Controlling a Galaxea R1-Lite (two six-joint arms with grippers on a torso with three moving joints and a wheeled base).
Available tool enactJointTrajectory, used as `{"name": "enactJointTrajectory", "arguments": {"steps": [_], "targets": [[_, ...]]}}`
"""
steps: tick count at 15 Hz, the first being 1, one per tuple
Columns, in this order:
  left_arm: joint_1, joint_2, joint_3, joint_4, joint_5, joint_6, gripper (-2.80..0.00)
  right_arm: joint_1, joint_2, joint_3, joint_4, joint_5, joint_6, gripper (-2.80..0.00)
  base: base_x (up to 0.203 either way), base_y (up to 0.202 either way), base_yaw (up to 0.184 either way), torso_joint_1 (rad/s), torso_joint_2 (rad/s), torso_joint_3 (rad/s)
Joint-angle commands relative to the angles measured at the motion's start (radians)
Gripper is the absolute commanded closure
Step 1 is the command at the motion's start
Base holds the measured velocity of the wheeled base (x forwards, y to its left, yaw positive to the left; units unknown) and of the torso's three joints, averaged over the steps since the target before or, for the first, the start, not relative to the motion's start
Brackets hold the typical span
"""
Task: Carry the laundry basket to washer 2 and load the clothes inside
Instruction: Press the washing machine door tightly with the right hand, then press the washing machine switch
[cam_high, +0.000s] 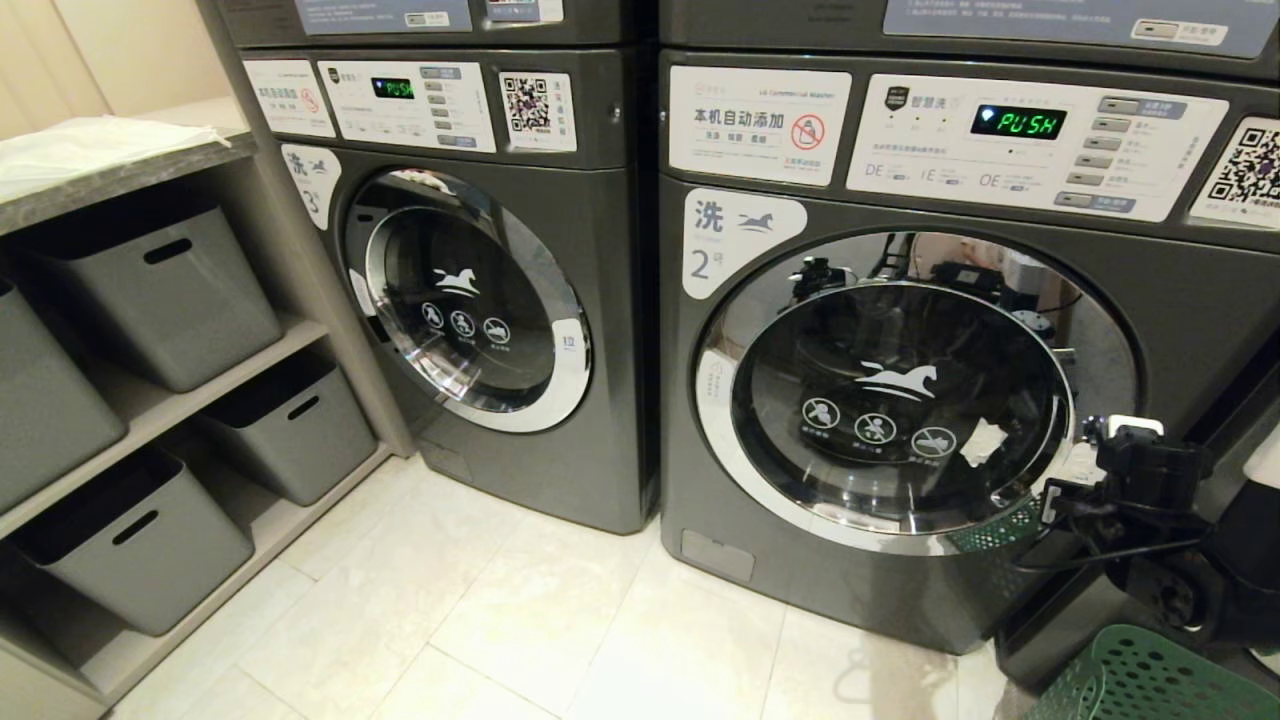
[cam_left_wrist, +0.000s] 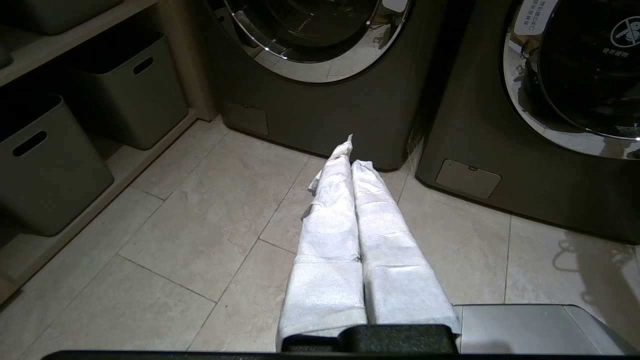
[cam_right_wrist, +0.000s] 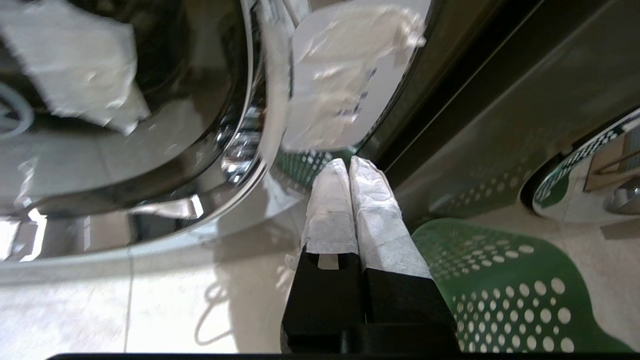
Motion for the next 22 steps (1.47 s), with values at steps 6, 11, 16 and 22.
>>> {"name": "enactJointTrajectory", "arguments": {"steps": [6,11,16,22], "targets": [[0.000,-0.002,0.000,0.000,0.000,0.000,0.00,-0.048,0.172,-0.244,-0.034,0.011,-0.040,0.00,0.000,0.000,0.000,0.000,0.00,0.000],[0.000,-0.002,0.000,0.000,0.000,0.000,0.00,-0.075,0.259,-0.370,-0.030,0.033,-0.078,0.00,0.000,0.000,0.000,0.000,0.00,0.000],[0.000,-0.002,0.000,0.000,0.000,0.000,0.00,-0.083,-0.064,-0.101,0.118,0.167,-0.106,0.00,0.000,0.000,0.000,0.000,0.00,0.000],[0.000,-0.002,0.000,0.000,0.000,0.000,0.00,-0.077,-0.870,0.263,0.590,0.414,-0.174,0.00,0.000,0.000,0.000,0.000,0.00,0.000]]}}
